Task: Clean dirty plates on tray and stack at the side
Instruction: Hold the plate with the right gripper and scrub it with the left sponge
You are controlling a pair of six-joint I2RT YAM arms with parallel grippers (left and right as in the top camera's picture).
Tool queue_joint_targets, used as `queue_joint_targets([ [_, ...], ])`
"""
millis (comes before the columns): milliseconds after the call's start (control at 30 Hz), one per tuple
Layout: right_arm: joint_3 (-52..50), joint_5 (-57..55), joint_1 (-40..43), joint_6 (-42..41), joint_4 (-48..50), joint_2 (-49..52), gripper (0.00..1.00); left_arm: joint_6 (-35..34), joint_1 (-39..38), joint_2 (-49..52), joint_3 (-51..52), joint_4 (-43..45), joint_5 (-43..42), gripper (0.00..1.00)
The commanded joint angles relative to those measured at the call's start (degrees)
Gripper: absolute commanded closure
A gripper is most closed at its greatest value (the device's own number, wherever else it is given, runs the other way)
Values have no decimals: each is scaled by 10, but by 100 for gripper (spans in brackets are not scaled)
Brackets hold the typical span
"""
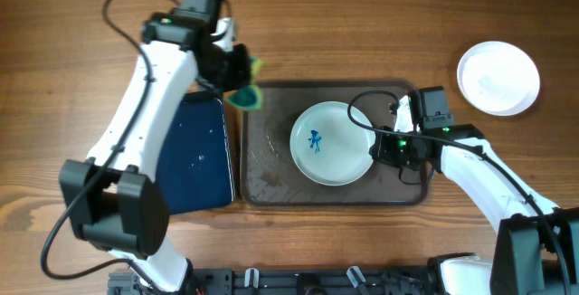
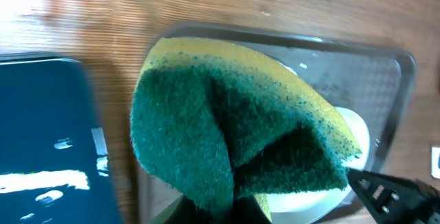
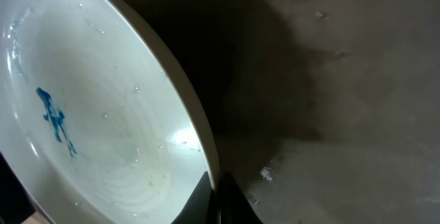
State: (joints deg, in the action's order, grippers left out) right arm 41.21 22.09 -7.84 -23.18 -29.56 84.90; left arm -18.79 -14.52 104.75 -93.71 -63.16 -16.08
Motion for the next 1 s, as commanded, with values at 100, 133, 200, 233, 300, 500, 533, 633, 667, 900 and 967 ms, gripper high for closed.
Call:
queue_joint_targets([
  [100, 2, -29, -3, -29, 1, 4, 95, -57, -109, 112, 1, 72, -94, 96],
  [133, 2, -35, -3, -35, 1, 4, 95, -57, -126, 125, 1, 87, -125, 96],
  [200, 2, -73, -3, -70, -11, 4, 95, -57, -156, 146, 1, 112, -161, 96],
  [233, 2, -95, -3, -84, -21, 6, 95, -62, -170, 153, 1, 116, -160, 96],
  [300, 2, -121, -3, -100, -36, 24, 95, -62, -193, 166, 1, 120, -160, 96],
  [500, 2, -106, -3, -101, -14, 92, 95, -63, -203, 170, 1, 129, -161, 96],
  [533, 2, -87, -3, -98, -1, 92, 96, -62, -204, 170, 1, 129, -161, 96],
  [633, 2, -40, -3, -104, 13, 92, 95, -58, -206, 171, 1, 131, -171, 96],
  [667, 2, -38, -3, -104, 12, 93, 95, -58, -206, 173, 1, 133, -174, 96],
  [900, 2, -27, -3, -98, 15, 93, 95, -39, -204, 251, 1, 135, -188, 96],
  [967, 2, -27, -3, -98, 15, 93, 95, -39, -193, 261, 1, 128, -137, 96],
])
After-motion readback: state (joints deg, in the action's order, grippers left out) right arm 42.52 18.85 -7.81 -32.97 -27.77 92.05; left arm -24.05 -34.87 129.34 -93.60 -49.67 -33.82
